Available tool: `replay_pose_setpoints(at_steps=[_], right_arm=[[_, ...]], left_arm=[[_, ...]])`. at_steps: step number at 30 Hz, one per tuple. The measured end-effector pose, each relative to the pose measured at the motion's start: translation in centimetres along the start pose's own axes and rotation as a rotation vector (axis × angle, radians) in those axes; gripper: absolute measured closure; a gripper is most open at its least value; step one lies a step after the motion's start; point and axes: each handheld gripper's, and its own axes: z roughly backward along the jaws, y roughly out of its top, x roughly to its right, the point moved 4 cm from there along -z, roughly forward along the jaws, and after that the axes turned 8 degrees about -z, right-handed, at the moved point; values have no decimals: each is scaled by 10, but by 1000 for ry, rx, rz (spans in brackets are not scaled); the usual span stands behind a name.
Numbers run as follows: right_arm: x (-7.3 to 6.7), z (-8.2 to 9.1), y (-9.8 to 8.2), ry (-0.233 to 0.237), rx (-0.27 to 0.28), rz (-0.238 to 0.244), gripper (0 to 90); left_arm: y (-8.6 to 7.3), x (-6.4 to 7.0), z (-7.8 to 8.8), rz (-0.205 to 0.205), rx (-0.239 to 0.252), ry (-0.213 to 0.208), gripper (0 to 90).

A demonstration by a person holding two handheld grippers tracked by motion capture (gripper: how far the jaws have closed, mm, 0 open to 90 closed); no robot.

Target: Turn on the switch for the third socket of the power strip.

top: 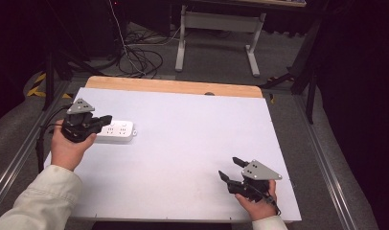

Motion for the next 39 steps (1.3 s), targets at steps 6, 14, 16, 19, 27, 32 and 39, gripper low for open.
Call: replay_pose_setpoints(at_steps=[6, 14, 16, 19, 27, 32, 39], right_arm=[[1, 0, 0, 2, 3, -5, 332], [1, 1, 0, 4, 5, -3, 332], [1, 1, 0, 4, 6, -2, 332], [1, 1, 0, 5, 9, -2, 332], [1, 1, 0, 6, 8, 0, 332], [1, 1, 0, 7, 10, 0, 331], [1, 2, 0, 8, 10, -1, 331]], left_arm=[[-1, -10, -20, 53, -12, 2, 900], [-7, -24, -39, 100, -22, 40, 900], [-9, -27, -44, 106, -23, 47, 900], [-10, -30, -47, 113, -28, 55, 900], [-18, -38, -61, 122, -59, 90, 900], [-21, -41, -68, 127, -91, 103, 900], [-25, -42, -75, 138, -129, 109, 900]])
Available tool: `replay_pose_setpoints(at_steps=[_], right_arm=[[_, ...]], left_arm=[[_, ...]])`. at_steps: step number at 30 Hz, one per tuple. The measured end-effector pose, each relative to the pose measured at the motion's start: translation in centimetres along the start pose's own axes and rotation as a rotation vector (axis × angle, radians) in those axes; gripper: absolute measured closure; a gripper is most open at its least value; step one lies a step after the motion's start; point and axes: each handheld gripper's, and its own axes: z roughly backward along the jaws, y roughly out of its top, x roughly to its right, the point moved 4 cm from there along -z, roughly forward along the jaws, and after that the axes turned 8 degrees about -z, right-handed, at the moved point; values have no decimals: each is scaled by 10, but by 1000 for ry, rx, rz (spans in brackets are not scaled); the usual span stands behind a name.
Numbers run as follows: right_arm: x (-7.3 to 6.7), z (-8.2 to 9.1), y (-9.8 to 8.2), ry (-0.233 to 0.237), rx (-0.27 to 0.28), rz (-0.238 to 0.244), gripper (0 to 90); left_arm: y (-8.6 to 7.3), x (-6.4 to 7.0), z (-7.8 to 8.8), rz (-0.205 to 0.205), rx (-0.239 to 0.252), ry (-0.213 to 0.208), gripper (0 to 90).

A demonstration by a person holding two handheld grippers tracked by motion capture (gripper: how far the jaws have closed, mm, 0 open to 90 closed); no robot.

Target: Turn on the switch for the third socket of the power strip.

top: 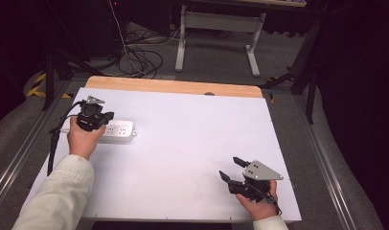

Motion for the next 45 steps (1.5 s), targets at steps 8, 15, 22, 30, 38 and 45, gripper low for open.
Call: replay_pose_setpoints(at_steps=[8, 15, 22, 30, 38, 45], right_arm=[[0, 1, 0, -1, 4, 2, 332], [0, 0, 0, 0, 2, 2, 332], [0, 0, 0, 3, 4, 0, 332], [0, 1, 0, 2, 3, 2, 332], [-1, 0, 0, 3, 1, 2, 332], [-1, 0, -1, 5, -1, 0, 332]], left_arm=[[-7, 1, -9, 6, -27, 5, 900], [-11, -2, -15, -2, -56, 27, 900], [-13, 0, -17, 4, -85, 22, 900], [-12, 0, -17, -8, -97, 20, 900], [-13, 1, -18, -20, -107, 27, 900], [-14, 4, -18, -30, -108, 43, 900]])
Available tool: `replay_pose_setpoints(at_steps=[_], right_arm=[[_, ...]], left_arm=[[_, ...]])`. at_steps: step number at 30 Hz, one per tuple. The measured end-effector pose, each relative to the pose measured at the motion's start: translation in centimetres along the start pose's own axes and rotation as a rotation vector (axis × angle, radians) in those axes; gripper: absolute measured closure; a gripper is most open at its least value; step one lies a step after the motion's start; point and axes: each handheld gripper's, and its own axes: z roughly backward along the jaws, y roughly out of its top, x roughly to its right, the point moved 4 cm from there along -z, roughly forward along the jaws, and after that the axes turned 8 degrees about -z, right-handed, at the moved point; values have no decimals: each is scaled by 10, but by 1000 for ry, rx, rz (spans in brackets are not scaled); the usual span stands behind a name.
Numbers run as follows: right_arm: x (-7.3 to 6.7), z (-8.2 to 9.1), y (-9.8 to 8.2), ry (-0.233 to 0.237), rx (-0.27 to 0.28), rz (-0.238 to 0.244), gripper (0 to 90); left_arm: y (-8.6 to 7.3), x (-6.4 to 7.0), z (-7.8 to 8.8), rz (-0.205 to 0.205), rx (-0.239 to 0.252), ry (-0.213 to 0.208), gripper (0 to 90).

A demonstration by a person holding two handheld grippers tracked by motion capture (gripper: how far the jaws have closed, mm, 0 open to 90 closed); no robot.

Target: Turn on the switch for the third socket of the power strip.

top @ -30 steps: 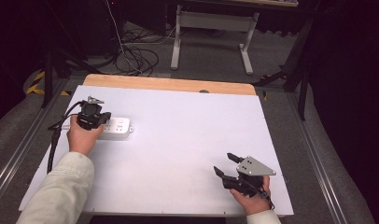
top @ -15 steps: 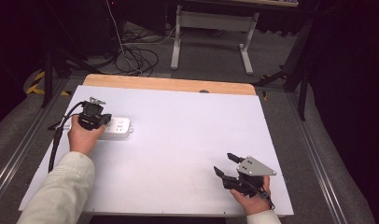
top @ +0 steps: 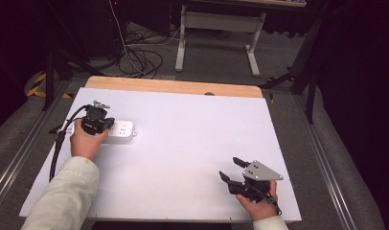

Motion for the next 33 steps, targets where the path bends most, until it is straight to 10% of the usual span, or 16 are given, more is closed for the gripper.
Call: replay_pose_setpoints(at_steps=[25, 33], right_arm=[[1, 0, 0, -2, 2, -1, 332], [-1, 1, 1, -3, 4, 3, 332]], left_arm=[[2, -5, 7, 6, -55, -14, 900], [8, -4, 39, 4, 38, -40, 900]])
